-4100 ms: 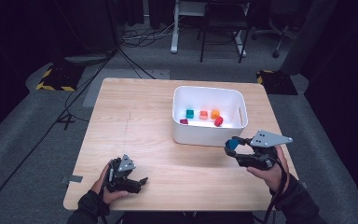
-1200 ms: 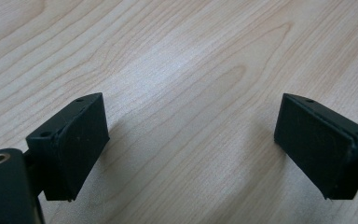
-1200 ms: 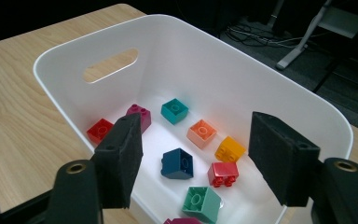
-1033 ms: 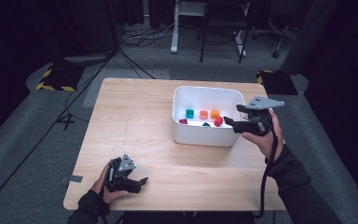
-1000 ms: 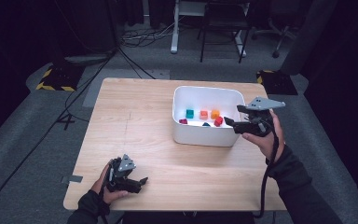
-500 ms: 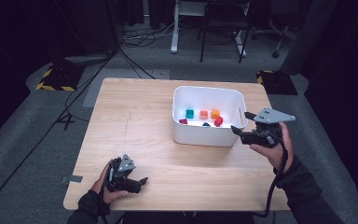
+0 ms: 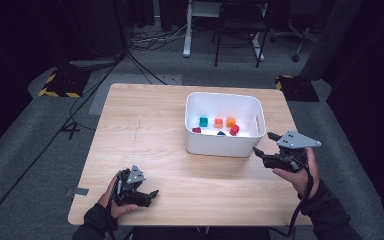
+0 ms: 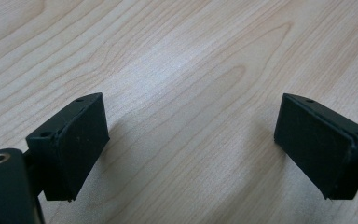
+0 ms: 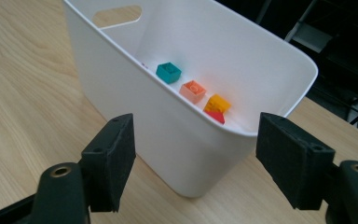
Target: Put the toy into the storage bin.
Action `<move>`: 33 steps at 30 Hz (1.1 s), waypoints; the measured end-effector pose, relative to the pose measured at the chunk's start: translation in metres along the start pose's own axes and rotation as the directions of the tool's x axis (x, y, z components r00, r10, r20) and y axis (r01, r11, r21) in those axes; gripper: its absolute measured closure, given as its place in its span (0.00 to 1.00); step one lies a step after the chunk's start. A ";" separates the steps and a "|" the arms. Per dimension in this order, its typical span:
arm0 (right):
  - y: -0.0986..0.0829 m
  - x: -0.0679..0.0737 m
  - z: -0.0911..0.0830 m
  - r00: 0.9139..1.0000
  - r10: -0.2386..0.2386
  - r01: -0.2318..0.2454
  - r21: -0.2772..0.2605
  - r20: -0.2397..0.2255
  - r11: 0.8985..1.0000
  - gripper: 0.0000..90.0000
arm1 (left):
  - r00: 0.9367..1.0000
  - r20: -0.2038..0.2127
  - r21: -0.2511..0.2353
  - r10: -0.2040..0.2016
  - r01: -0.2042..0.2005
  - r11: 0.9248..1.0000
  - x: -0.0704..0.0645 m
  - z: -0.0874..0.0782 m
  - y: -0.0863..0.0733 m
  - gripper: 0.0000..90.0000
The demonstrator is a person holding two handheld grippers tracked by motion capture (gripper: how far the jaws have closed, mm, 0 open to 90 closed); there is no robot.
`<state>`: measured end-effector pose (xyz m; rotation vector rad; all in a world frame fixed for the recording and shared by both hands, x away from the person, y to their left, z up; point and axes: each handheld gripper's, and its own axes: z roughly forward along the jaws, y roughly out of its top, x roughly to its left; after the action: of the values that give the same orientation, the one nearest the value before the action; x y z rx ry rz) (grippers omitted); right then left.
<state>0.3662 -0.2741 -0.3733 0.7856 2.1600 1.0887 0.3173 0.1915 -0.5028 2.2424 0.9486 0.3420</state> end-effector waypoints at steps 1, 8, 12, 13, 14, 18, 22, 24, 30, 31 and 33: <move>-0.004 0.001 0.001 1.000 0.003 -0.003 0.007 -0.003 1.000 0.32 | 1.000 -0.001 0.000 0.000 0.000 1.000 0.000 0.000 0.000 0.11; -0.029 0.004 0.005 1.000 -0.006 0.005 0.066 0.009 0.998 0.32 | 1.000 0.000 0.000 0.000 0.000 1.000 0.000 0.000 0.000 0.11; -0.041 0.003 0.006 1.000 0.008 -0.008 0.084 0.006 0.996 0.32 | 1.000 0.000 0.000 0.000 0.000 1.000 0.000 0.000 0.000 0.11; -0.044 0.003 0.006 1.000 0.008 -0.008 0.090 0.008 0.996 0.32 | 1.000 0.000 0.000 0.000 0.000 1.000 0.000 0.000 0.000 0.11; -0.046 0.004 0.007 1.000 0.027 -0.028 0.089 0.005 0.996 0.32 | 1.000 0.000 0.000 0.000 0.000 1.000 0.000 0.000 0.000 0.11; -0.058 0.004 0.008 1.000 0.012 -0.014 0.117 0.010 0.993 0.31 | 1.000 0.000 0.000 0.000 0.000 1.000 0.000 0.000 0.000 0.11; -0.069 0.005 0.008 1.000 0.018 -0.018 0.133 0.006 0.991 0.31 | 1.000 0.000 0.000 -0.001 0.001 1.000 0.000 0.000 0.000 0.11; -0.074 0.005 0.009 0.999 0.032 -0.032 0.143 0.007 0.989 0.31 | 1.000 0.000 0.000 -0.001 0.001 1.000 0.000 0.000 0.000 0.11; -0.090 0.008 0.009 0.999 0.051 -0.047 0.179 -0.018 0.983 0.31 | 1.000 0.000 0.000 0.000 0.000 1.000 0.000 0.000 0.000 0.11; -0.092 0.009 0.009 0.999 0.046 -0.041 0.180 -0.022 0.983 0.30 | 1.000 0.000 0.000 -0.001 0.001 1.000 0.000 0.000 0.000 0.11; -0.096 0.011 0.008 0.999 0.046 -0.040 0.193 -0.028 0.980 0.30 | 1.000 0.000 0.000 0.000 0.000 1.000 0.000 0.000 0.000 0.11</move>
<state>0.3421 -0.3094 -0.4606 0.9104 2.3101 0.9281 0.3174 0.1915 -0.5029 2.2423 0.9486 0.3417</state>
